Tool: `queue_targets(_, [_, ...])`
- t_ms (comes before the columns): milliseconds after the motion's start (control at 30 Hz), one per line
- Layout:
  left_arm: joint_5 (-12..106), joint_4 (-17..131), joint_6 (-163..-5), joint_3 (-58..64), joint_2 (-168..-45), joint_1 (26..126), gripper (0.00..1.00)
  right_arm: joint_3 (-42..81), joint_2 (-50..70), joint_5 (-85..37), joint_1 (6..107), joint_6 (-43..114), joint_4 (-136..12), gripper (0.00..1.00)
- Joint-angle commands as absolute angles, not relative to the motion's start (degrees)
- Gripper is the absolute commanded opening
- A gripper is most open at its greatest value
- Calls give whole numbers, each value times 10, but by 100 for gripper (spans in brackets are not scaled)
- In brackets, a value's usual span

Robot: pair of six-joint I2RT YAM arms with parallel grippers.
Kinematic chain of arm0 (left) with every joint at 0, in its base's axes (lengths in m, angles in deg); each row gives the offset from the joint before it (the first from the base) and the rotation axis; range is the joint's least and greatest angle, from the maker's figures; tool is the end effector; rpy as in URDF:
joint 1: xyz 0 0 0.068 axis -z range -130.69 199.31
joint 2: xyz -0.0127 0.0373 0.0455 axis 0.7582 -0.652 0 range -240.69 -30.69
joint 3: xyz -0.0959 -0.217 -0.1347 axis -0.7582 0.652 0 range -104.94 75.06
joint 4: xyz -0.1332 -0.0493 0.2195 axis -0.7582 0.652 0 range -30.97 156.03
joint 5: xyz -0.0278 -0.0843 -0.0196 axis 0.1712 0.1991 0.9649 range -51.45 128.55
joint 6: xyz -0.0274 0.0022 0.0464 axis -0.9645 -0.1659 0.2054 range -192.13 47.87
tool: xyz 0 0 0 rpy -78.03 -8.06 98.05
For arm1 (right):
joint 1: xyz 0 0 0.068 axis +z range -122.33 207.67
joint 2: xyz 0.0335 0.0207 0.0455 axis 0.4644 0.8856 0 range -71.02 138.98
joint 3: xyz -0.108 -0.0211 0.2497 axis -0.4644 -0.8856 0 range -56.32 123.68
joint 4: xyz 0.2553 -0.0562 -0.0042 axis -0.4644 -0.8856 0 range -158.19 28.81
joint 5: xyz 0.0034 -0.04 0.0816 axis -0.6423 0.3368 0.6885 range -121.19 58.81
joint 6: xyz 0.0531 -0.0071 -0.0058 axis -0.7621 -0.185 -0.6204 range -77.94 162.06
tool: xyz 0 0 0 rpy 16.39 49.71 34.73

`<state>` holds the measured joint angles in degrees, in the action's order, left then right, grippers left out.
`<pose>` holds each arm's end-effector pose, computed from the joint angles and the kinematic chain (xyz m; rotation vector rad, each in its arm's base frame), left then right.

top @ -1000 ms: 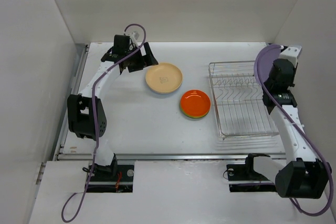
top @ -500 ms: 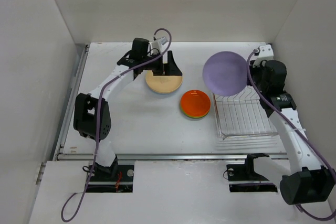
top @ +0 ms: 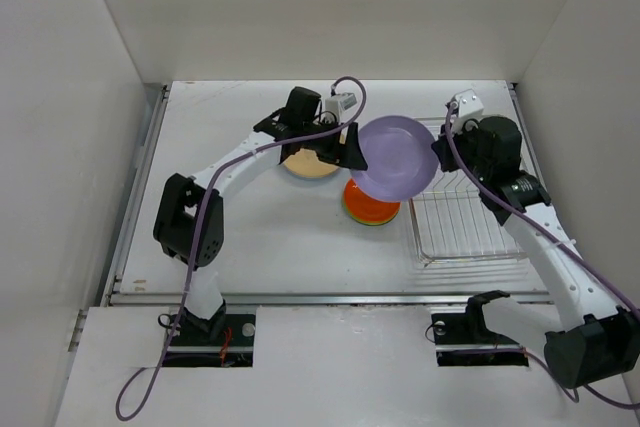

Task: Unload the plates from the dish rack

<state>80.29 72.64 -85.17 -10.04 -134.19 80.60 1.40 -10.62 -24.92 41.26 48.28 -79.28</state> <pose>0.3453 -0.2374 0.2964 0.7962 2.0674 -1.2184 0.2319 0.0600 0.3528 -0.4047 1.8931 0.1914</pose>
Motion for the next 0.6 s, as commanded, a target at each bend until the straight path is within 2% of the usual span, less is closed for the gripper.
queue_targets(0, [779,732,-834,-109,-1350,804,39,49,-111,-197,425,478,-778,0])
queue_targets(33, [779,740,-834,-115,-1350,804,39,49,-111,-197,425,478,-783,0])
queue_targets(67, [771,740,-834,-115,-1356,804,15,49,-111,-197,425,478,-783,0])
queue_targets(100, [764,746,-834,-121,-1356,804,4,49,-111,-197,425,478,-783,0])
queue_targets(133, [759,751,-834,-127,-1356,804,0,49,-111,-197,431,478,-783,0])
queue_targets(233, [753,751,-834,-127,-1356,804,0,49,-111,-197,431,478,-783,2])
queue_targets(267, [753,751,-834,-127,-1349,804,0,49,-111,-197,431,478,-783,13])
queue_targets(300, [746,751,-834,-127,-1349,804,0,49,-111,-197,431,478,-783,28])
queue_targets(333, [738,751,-834,-127,-1342,804,0,49,-111,-191,431,478,-783,50])
queue_targets(367, [729,751,-834,-127,-1334,804,0,49,-111,-191,431,478,-783,97])
queue_targets(400, [718,751,-829,-127,-1333,804,0,49,-111,-197,431,478,-783,100])
queue_targets(567, [630,744,-865,-127,-1297,760,0,43,-122,-286,431,472,-753,100])
